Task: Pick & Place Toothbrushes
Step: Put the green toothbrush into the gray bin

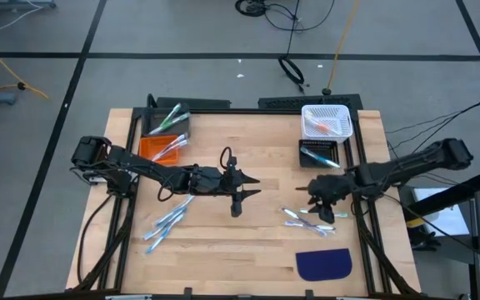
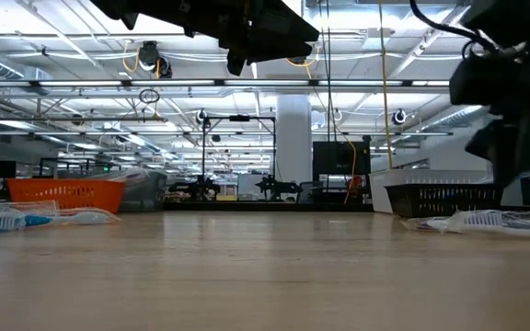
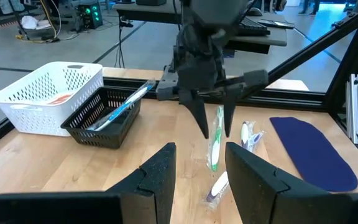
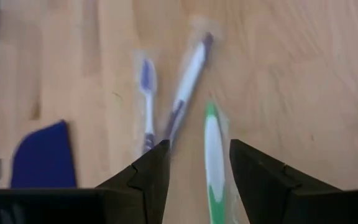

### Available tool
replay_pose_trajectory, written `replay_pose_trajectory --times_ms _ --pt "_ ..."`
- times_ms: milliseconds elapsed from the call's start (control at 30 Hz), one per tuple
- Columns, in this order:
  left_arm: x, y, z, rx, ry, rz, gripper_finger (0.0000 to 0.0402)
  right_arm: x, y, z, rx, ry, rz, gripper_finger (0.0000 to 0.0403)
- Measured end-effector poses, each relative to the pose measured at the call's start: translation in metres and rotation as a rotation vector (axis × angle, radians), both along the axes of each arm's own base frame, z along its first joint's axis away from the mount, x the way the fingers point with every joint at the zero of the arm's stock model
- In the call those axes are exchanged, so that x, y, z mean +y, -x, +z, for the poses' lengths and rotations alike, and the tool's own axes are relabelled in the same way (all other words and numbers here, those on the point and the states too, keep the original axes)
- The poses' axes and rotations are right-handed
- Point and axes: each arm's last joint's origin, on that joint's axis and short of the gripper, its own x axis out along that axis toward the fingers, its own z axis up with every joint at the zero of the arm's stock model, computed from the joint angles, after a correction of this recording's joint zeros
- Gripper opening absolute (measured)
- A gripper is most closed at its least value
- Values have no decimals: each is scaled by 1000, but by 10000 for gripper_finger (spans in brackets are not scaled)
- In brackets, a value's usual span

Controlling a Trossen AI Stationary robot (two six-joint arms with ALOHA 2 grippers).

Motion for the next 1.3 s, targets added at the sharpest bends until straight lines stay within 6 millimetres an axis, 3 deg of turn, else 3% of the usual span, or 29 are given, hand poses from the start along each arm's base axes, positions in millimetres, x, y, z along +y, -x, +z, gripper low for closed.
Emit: replay_pose_trajectory --times_ms 400,767,933,1133,1300 --pt "1 0 0 -1 1 3 141 18 15 -26 29 85 -53 156" --pt "2 0 0 0 -1 7 141 31 18 -48 110 162 -62 126" --pt "2 0 0 0 -2 7 141 35 19 -54 133 208 -81 100" --pt "2 0 0 0 -3 7 141 37 21 -57 152 208 -96 21" --pt "2 0 0 0 -3 7 141 38 19 -56 138 196 -97 18"
